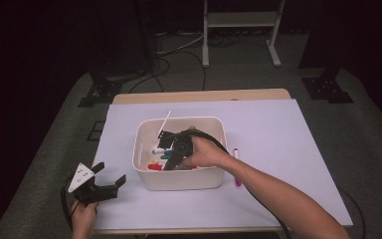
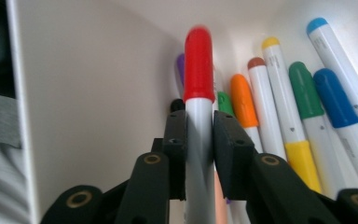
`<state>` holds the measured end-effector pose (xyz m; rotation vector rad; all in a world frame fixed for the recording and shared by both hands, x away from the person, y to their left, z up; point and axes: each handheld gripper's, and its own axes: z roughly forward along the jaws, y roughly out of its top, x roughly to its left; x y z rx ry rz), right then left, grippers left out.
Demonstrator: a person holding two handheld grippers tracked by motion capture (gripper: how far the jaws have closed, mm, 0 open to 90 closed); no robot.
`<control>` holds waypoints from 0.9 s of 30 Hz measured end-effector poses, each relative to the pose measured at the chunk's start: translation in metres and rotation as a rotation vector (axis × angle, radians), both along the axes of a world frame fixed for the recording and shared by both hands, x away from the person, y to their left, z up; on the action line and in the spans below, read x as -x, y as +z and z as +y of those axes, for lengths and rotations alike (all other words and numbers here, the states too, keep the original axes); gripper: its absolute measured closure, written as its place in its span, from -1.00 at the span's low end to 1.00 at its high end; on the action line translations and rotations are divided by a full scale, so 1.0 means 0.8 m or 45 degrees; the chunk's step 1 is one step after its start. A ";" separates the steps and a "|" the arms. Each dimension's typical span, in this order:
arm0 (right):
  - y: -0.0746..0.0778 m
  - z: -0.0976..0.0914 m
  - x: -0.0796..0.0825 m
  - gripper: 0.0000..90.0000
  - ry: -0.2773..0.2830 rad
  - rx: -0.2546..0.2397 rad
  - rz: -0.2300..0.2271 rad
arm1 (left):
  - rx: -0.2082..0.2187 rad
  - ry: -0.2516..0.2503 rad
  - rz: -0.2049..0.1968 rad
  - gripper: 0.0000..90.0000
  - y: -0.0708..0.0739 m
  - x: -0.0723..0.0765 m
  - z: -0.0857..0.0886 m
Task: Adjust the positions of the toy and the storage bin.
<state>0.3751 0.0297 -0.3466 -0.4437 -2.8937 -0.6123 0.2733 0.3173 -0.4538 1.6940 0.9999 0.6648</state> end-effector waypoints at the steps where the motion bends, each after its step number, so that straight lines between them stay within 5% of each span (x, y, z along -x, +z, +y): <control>1: 0.000 0.001 0.001 0.57 -0.005 0.011 -0.012 | -0.001 -0.001 0.000 -0.99 0.000 0.000 0.000; 8: 0.008 -0.007 0.001 0.50 -0.031 -0.012 -0.039 | 0.001 0.000 0.001 -0.99 0.000 0.000 0.000; 13: 0.038 -0.035 0.002 0.45 -0.072 -0.101 -0.074 | -0.001 -0.001 -0.001 -0.99 0.000 0.000 0.000; 27: 0.106 -0.172 0.011 0.20 -0.316 -0.321 -0.165 | -0.008 0.005 -0.001 -0.99 0.000 0.001 -0.001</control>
